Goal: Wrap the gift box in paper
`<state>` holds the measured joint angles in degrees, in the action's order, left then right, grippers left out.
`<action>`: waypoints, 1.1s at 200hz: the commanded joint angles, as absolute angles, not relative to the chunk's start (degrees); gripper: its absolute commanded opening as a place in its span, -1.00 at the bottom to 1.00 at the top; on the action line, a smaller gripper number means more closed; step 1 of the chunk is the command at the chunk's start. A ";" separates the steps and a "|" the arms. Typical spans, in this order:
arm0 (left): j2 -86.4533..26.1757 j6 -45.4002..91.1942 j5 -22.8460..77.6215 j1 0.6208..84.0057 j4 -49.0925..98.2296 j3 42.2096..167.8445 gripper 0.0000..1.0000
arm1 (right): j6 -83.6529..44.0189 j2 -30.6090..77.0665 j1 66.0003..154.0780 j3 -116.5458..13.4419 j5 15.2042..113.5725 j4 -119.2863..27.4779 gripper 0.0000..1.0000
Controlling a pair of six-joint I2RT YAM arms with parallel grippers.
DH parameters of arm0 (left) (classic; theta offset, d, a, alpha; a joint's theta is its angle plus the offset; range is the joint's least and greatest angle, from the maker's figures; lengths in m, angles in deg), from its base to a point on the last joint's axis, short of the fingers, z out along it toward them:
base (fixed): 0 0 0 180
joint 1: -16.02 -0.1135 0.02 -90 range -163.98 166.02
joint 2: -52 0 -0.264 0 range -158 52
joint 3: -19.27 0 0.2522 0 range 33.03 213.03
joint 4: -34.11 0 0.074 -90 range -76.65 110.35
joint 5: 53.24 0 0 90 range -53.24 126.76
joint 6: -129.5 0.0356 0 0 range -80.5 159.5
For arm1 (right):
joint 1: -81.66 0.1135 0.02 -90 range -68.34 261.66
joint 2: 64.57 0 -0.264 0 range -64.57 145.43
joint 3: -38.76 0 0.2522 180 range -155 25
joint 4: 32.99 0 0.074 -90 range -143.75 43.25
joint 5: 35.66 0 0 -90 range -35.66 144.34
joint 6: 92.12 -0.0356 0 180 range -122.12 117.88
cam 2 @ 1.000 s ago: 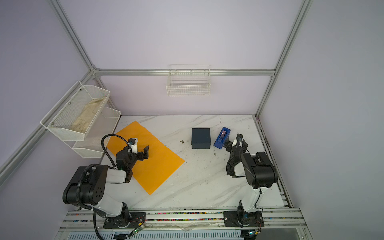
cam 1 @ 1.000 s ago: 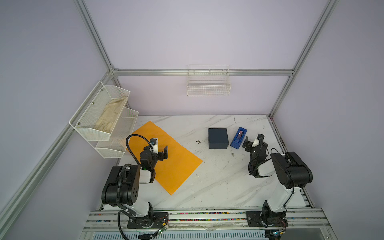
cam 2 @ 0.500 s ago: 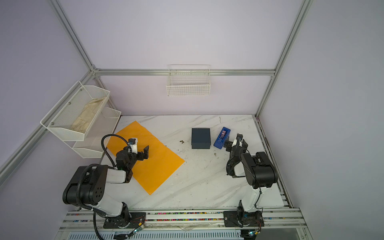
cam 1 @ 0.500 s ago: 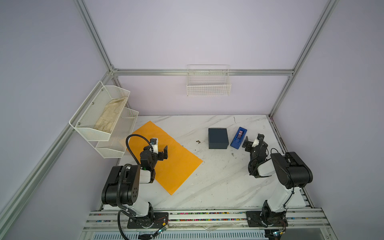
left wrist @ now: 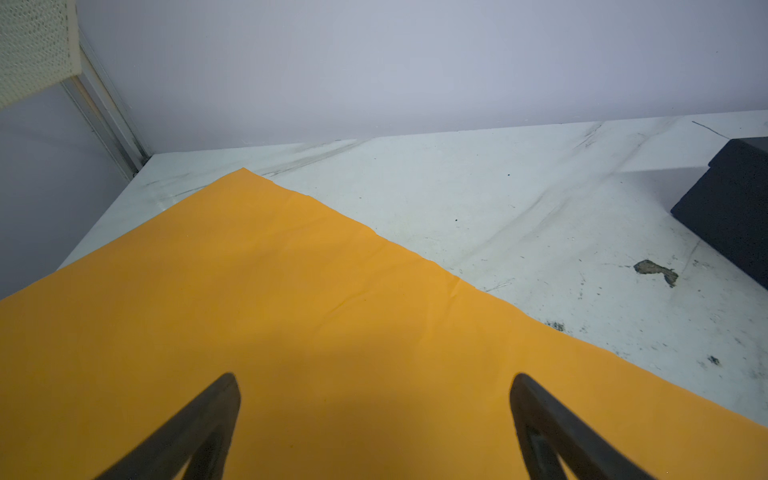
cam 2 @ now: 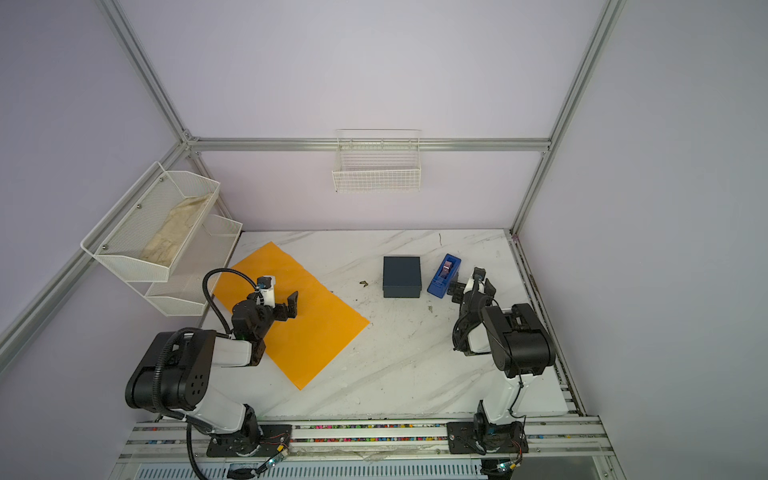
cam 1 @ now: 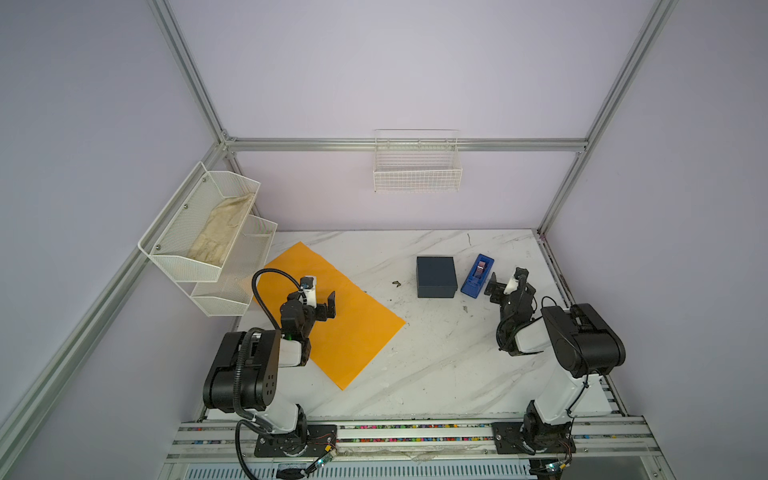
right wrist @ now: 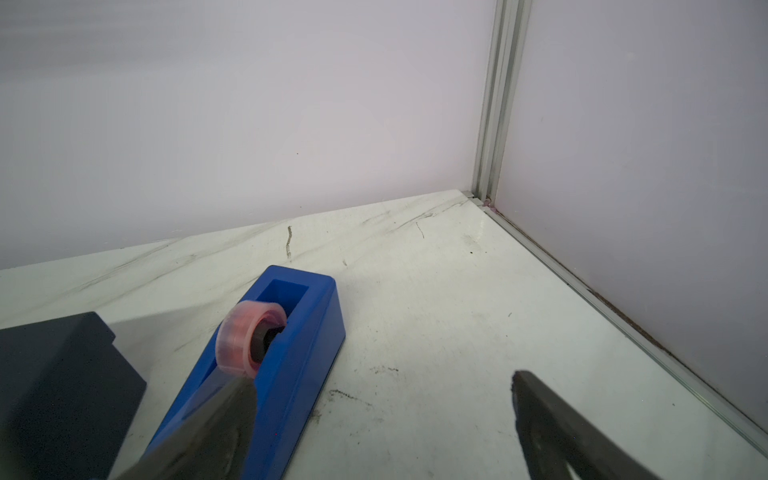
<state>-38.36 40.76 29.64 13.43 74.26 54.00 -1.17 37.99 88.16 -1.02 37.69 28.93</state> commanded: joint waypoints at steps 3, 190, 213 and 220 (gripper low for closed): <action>-37.73 42.04 28.79 12.93 76.18 53.44 0.99 | -0.27 37.87 88.25 -1.37 37.99 31.29 0.95; -26.50 39.64 42.74 14.55 61.87 57.07 0.99 | -4.61 21.61 90.59 -10.97 39.79 -1.97 0.94; -22.15 35.09 49.36 16.02 51.38 61.09 0.99 | -10.31 17.73 93.37 -15.59 44.76 -14.54 0.87; -21.20 33.37 49.56 16.02 48.92 62.23 0.99 | -12.02 16.75 94.67 -16.65 45.92 -17.85 0.85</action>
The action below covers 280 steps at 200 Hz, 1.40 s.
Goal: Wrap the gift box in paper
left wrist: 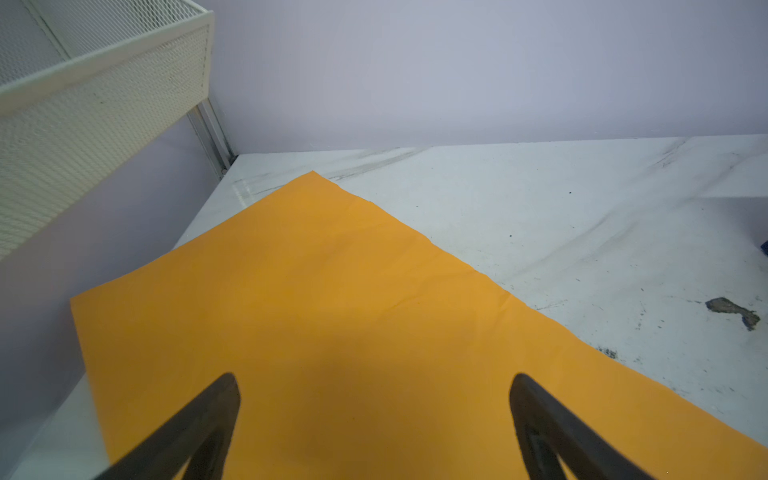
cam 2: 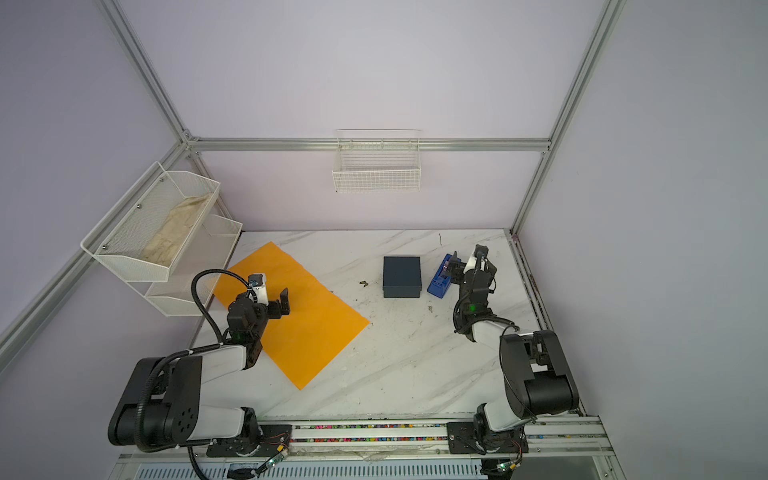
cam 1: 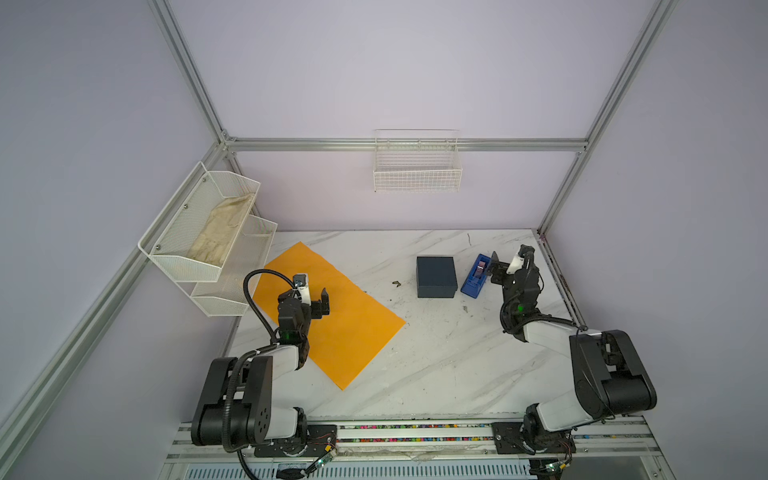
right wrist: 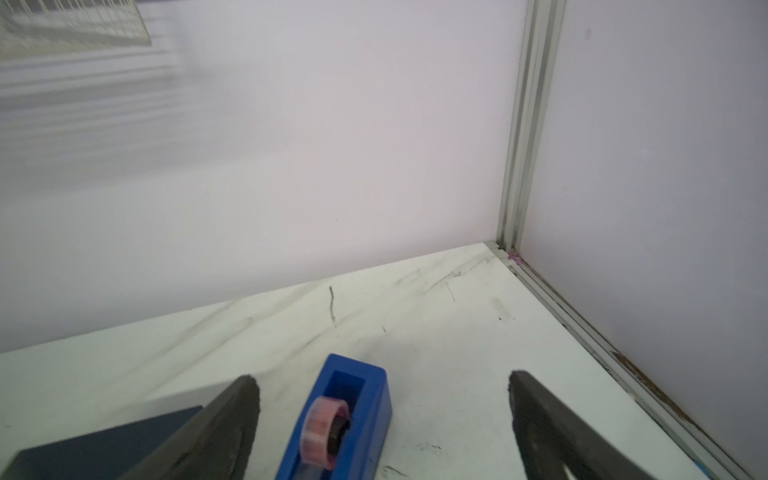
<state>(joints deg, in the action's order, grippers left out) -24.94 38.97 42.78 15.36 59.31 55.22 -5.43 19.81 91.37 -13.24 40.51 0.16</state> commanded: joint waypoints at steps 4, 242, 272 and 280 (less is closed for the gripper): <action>-20.67 32.48 49.36 16.05 47.15 62.93 0.99 | -13.18 16.24 95.53 -17.33 46.39 -19.78 0.84; -37.23 10.12 14.99 25.96 -15.59 81.15 0.65 | -49.49 23.23 129.17 -26.90 53.62 -46.09 0.46; -38.49 6.50 13.62 32.64 -14.56 80.37 0.65 | -50.48 18.61 128.97 -25.35 49.55 -48.74 0.46; -38.73 5.28 12.95 34.38 -13.61 80.14 0.65 | -50.75 17.63 128.67 -24.94 48.73 -49.56 0.46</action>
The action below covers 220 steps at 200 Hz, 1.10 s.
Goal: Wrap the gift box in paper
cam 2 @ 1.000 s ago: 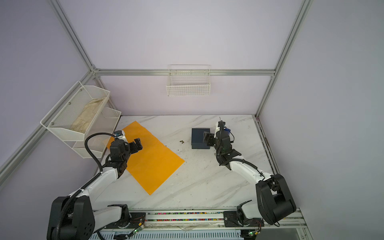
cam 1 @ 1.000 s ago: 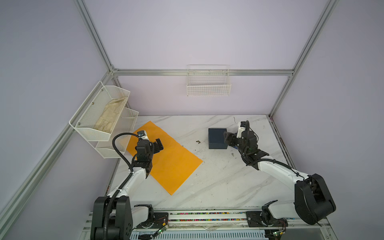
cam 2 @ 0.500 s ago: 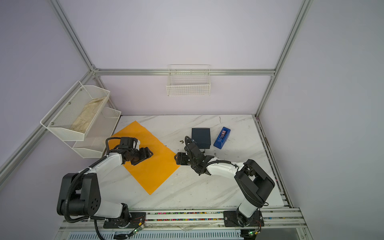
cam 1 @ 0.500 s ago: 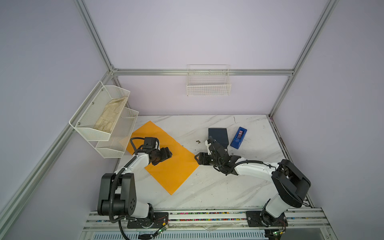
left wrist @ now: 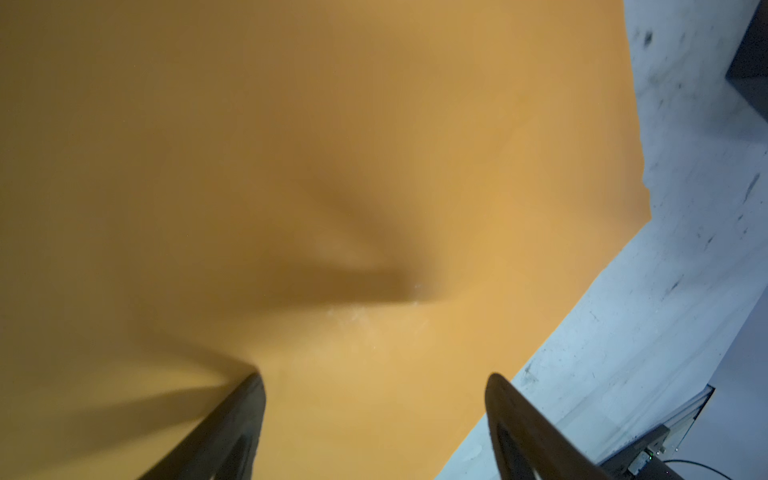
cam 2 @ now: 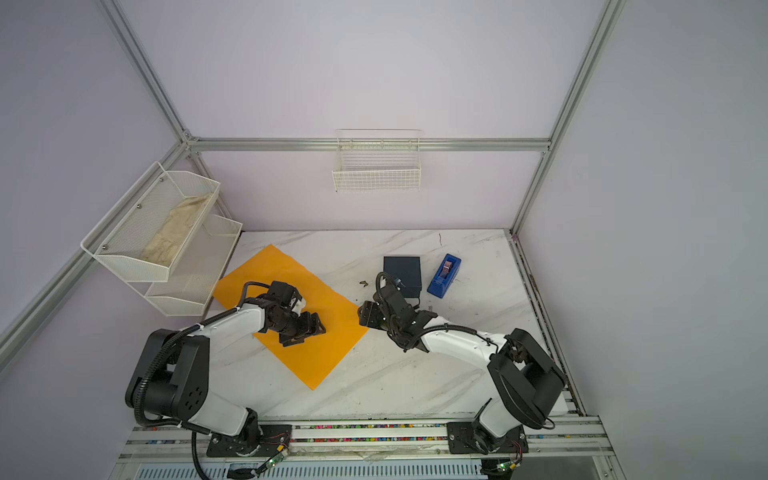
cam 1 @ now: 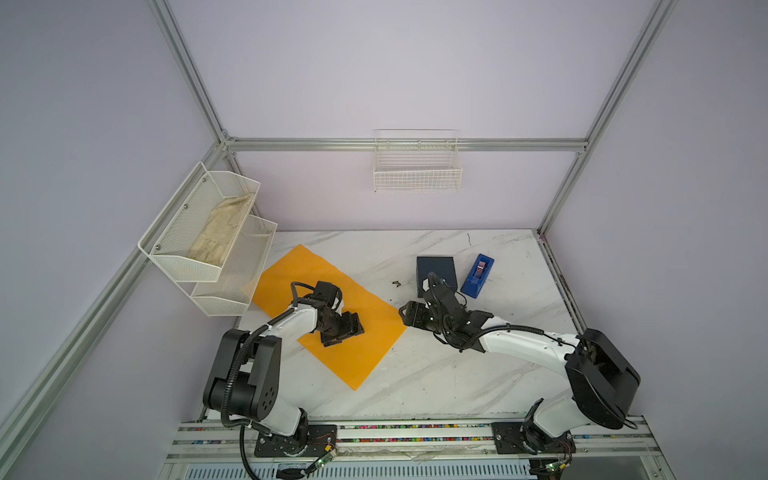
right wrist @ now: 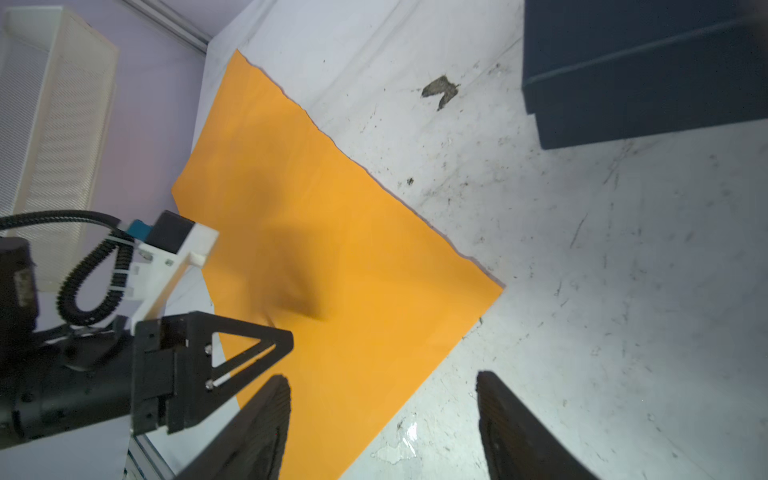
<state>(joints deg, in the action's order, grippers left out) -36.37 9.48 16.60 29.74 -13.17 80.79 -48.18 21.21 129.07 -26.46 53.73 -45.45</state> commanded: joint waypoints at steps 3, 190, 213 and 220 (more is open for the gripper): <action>-38.82 4.55 12.71 35.11 -13.13 80.09 0.65 | -50.88 17.27 128.56 -24.70 48.41 -49.93 0.46; -44.07 -7.93 13.20 52.55 -4.54 98.90 0.55 | -52.21 9.88 116.40 -14.12 60.68 -50.44 0.40; -38.45 -2.40 15.96 45.06 -10.34 98.43 0.56 | -53.07 17.11 121.64 -17.80 62.24 -47.83 0.38; -37.36 -0.63 16.76 42.53 -11.97 98.30 0.55 | -53.19 19.51 123.65 -19.30 62.41 -47.26 0.37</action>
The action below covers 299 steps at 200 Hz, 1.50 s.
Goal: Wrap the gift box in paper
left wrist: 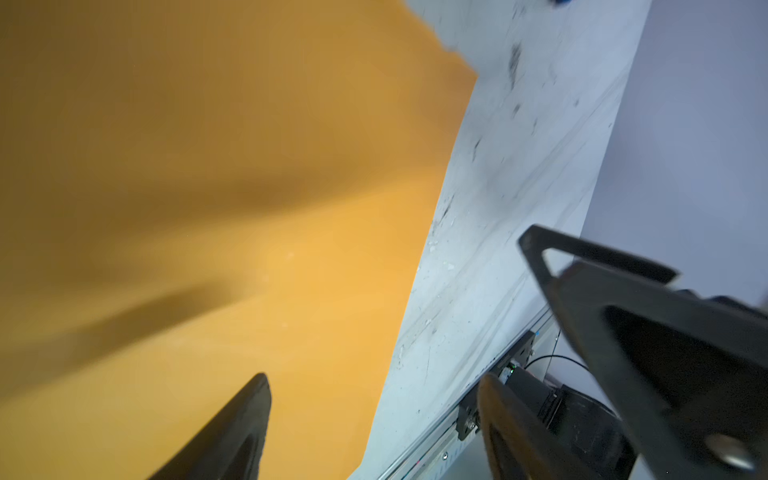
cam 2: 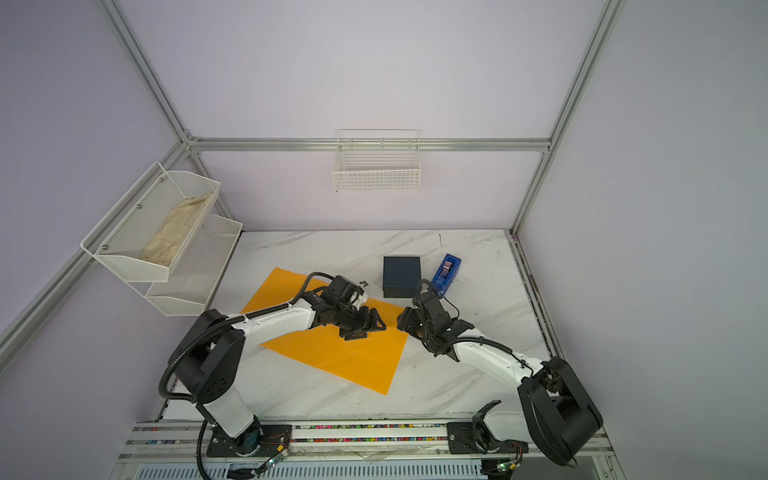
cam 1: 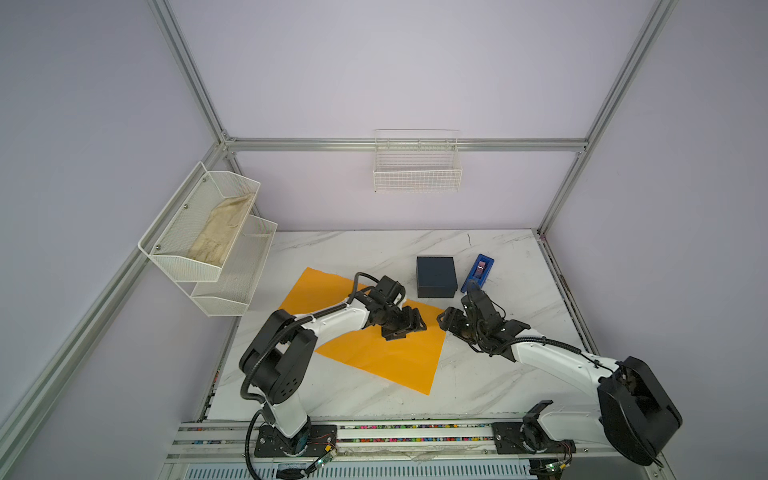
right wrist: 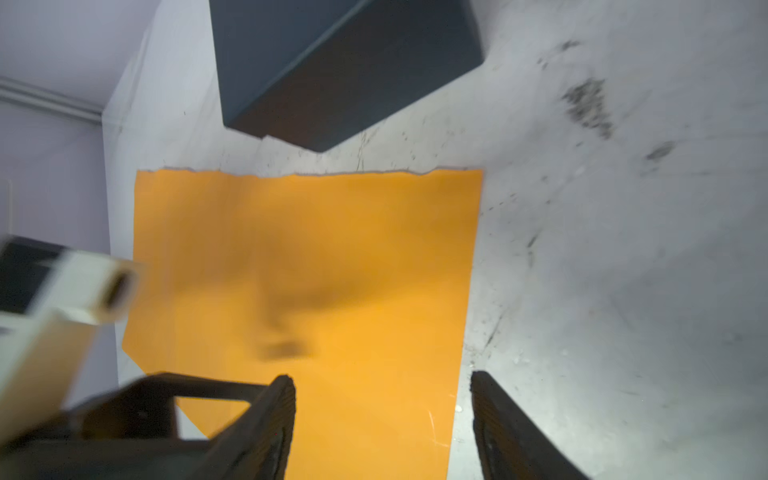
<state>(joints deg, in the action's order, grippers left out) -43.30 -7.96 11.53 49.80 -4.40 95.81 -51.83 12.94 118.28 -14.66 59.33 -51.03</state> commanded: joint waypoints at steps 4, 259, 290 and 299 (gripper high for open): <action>-36.75 0.34 17.21 41.12 -13.11 98.29 0.55 | -53.32 20.92 124.80 -20.26 62.56 -46.88 0.37; -44.97 11.49 11.03 24.52 -22.44 86.12 0.55 | -41.49 19.37 105.63 -20.28 64.31 -63.98 0.43; -42.13 7.47 10.40 28.64 -21.04 82.94 0.55 | -41.46 19.03 105.47 -20.01 64.44 -64.57 0.44; -41.46 6.17 9.98 30.18 -20.48 82.36 0.55 | -41.32 18.97 105.34 -19.89 63.68 -64.89 0.45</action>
